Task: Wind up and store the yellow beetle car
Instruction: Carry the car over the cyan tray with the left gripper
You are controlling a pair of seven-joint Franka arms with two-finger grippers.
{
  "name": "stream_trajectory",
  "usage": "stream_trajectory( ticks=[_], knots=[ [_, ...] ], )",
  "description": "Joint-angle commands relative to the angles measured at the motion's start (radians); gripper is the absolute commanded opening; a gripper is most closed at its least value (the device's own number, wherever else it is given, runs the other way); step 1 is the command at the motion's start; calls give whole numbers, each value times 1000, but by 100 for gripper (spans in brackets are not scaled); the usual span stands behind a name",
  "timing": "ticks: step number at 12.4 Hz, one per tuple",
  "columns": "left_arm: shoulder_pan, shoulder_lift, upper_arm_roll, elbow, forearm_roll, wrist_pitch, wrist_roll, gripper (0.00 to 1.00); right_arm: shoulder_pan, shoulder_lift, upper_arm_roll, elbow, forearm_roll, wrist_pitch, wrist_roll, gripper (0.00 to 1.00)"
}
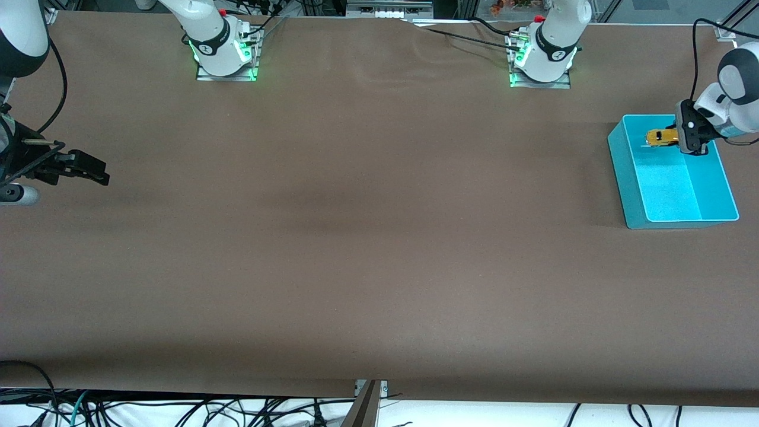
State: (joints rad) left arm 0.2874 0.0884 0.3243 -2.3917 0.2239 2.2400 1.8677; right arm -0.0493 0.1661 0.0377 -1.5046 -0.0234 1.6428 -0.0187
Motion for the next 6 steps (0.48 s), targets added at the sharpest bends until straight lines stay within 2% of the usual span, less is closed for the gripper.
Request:
stream_trajectory(
  ticks=[1,3,4,5,6],
  knots=[
    [-2,46,1,11,14,33,18,0,-3,10,1,21,3,-3,5,100],
    [7,114,1,9,11,78,7,1,2,9,2,21,2,-8,6,100],
    [7,175,1,9,3,137,5,19,2,9,2,21,2,-8,6,100],
    [7,224,1,11,-27,182,5,41,-1,10,1,21,3,-2,5,100],
    [7,250,1,11,-61,190,5,59,-1,10,1,21,3,-1,6,100]
  ],
)
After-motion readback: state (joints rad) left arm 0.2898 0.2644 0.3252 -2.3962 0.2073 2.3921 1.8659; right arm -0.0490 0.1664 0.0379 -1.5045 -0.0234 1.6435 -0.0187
